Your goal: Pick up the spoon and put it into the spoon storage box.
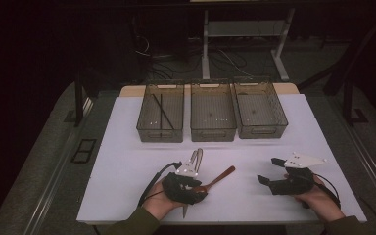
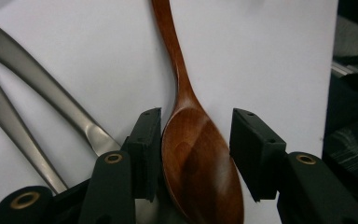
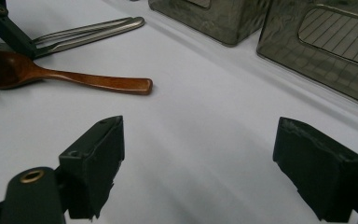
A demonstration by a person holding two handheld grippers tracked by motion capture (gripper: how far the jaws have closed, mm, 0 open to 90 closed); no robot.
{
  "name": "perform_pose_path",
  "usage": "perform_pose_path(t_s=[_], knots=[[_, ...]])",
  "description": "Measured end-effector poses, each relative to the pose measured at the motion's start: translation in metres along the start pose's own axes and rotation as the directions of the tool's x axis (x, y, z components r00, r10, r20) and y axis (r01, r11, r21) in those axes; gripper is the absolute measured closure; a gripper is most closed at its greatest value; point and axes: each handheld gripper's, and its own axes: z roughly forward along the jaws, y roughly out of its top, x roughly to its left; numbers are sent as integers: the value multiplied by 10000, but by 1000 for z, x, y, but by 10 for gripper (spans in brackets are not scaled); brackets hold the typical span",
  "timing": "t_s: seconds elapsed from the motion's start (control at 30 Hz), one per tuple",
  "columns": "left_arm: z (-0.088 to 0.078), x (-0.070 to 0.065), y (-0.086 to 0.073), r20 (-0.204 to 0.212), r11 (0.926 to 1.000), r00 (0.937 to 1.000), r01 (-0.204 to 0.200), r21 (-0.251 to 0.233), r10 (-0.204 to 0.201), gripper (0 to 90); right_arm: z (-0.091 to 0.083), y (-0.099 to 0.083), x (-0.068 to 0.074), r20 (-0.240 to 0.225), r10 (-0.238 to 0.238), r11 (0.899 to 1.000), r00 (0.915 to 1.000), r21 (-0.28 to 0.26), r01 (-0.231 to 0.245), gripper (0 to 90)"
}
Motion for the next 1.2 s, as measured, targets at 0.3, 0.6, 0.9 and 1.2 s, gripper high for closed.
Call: perform_pose_path(t_s=[0.3,0.6,0.9,1.2], knots=[[3,-8,2,176,9973,9983,-560,464,553,669,0,0,0,3,-2,10000,10000,4,2,158],[8,-12,5,355,9993,9991,-246,289,235,789,0,0,0,7,-17,10000,10000,12,17,158],[1,-8,9,346,10000,9994,-72,27,72,794,0,0,0,-12,-33,10000,10000,-7,33,158],[-12,2,11,84,9997,10000,-11,-231,13,796,0,0,1,-123,-23,10000,9999,-9,23,158]])
